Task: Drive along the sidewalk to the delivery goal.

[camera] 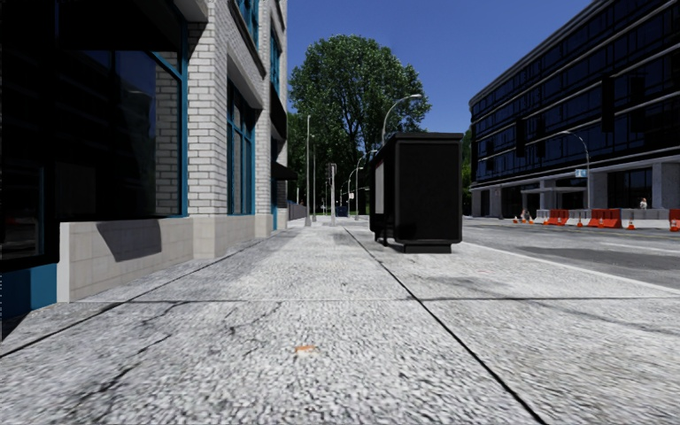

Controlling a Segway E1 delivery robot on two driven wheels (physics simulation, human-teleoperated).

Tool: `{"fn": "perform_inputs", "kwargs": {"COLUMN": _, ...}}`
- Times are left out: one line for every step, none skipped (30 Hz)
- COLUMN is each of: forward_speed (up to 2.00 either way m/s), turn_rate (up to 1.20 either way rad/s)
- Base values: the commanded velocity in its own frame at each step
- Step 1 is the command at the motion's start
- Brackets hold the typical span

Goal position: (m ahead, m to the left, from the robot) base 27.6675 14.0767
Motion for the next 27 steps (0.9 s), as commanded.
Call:
{"fn": "perform_inputs", "kwargs": {"forward_speed": 2.0, "turn_rate": 0.0}}
{"fn": "perform_inputs", "kwargs": {"forward_speed": 2.0, "turn_rate": 0.0}}
{"fn": "perform_inputs", "kwargs": {"forward_speed": 2.0, "turn_rate": 0.0}}
{"fn": "perform_inputs", "kwargs": {"forward_speed": 2.0, "turn_rate": 0.0}}
{"fn": "perform_inputs", "kwargs": {"forward_speed": 2.0, "turn_rate": 0.0}}
{"fn": "perform_inputs", "kwargs": {"forward_speed": 2.0, "turn_rate": 0.0}}
{"fn": "perform_inputs", "kwargs": {"forward_speed": 2.0, "turn_rate": 0.0}}
{"fn": "perform_inputs", "kwargs": {"forward_speed": 2.0, "turn_rate": 0.0}}
{"fn": "perform_inputs", "kwargs": {"forward_speed": 2.0, "turn_rate": 0.0}}
{"fn": "perform_inputs", "kwargs": {"forward_speed": 2.0, "turn_rate": 0.0}}
{"fn": "perform_inputs", "kwargs": {"forward_speed": 2.0, "turn_rate": 0.0}}
{"fn": "perform_inputs", "kwargs": {"forward_speed": 2.0, "turn_rate": 0.0}}
{"fn": "perform_inputs", "kwargs": {"forward_speed": 2.0, "turn_rate": 0.0}}
{"fn": "perform_inputs", "kwargs": {"forward_speed": 2.0, "turn_rate": 0.0}}
{"fn": "perform_inputs", "kwargs": {"forward_speed": 2.0, "turn_rate": 0.0}}
{"fn": "perform_inputs", "kwargs": {"forward_speed": 2.0, "turn_rate": 0.0}}
{"fn": "perform_inputs", "kwargs": {"forward_speed": 2.0, "turn_rate": 0.0}}
{"fn": "perform_inputs", "kwargs": {"forward_speed": 2.0, "turn_rate": 0.0}}
{"fn": "perform_inputs", "kwargs": {"forward_speed": 2.0, "turn_rate": 0.0}}
{"fn": "perform_inputs", "kwargs": {"forward_speed": 2.0, "turn_rate": 0.0}}
{"fn": "perform_inputs", "kwargs": {"forward_speed": 2.0, "turn_rate": 0.0}}
{"fn": "perform_inputs", "kwargs": {"forward_speed": 2.0, "turn_rate": 0.0}}
{"fn": "perform_inputs", "kwargs": {"forward_speed": 2.0, "turn_rate": 0.0}}
{"fn": "perform_inputs", "kwargs": {"forward_speed": 2.0, "turn_rate": 0.0}}
{"fn": "perform_inputs", "kwargs": {"forward_speed": 2.0, "turn_rate": 0.0}}
{"fn": "perform_inputs", "kwargs": {"forward_speed": 2.0, "turn_rate": 0.0}}
{"fn": "perform_inputs", "kwargs": {"forward_speed": 2.0, "turn_rate": 0.0}}
